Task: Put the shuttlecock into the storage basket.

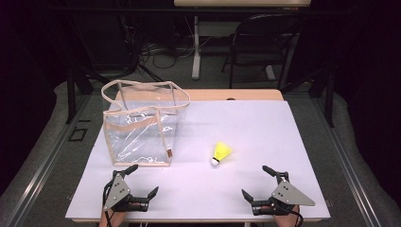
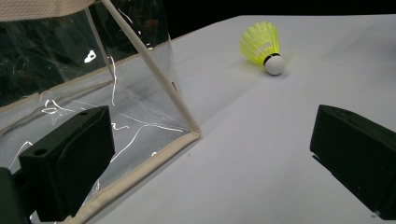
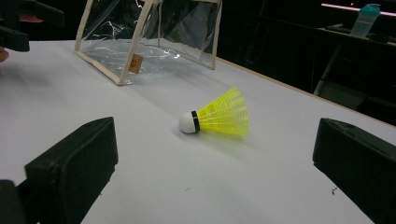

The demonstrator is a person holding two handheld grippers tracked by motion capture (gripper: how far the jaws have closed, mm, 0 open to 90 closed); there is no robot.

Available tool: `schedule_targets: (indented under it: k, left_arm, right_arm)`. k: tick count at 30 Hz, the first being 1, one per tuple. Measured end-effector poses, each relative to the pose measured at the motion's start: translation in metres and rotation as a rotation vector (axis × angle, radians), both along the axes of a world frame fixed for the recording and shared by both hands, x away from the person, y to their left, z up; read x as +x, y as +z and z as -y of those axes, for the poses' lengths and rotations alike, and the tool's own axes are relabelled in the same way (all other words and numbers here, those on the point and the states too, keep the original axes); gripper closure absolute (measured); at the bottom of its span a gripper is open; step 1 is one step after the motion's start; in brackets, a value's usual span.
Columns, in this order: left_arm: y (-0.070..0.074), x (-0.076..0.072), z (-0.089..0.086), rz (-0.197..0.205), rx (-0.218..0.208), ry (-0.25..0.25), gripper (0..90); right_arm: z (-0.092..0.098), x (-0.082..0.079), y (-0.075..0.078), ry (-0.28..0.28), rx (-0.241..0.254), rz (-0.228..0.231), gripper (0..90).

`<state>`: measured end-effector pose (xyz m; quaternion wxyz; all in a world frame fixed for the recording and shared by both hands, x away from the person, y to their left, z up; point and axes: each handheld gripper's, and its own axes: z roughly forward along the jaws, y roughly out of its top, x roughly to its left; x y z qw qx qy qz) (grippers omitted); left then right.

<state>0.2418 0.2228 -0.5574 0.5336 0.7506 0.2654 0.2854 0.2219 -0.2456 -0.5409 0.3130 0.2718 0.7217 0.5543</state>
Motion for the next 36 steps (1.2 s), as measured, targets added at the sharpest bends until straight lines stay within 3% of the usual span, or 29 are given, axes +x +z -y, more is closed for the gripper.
schedule_targets:
  k: [10, 30, 36]
  left_arm:
    - [0.003, -0.002, 0.002, 0.02, 0.014, -0.009, 0.0]
    - [0.007, 0.002, 0.025, -0.021, 0.043, -0.025, 0.0]
    - [0.011, 0.005, 0.028, -0.036, 0.032, -0.024, 0.0]
  right_arm:
    - [-0.001, 0.001, -0.001, 0.003, -0.007, -0.006, 0.0]
    - [-0.003, 0.003, -0.003, 0.005, -0.018, -0.025, 0.0]
    - [-0.005, 0.004, -0.003, 0.006, -0.022, -0.028, 0.0]
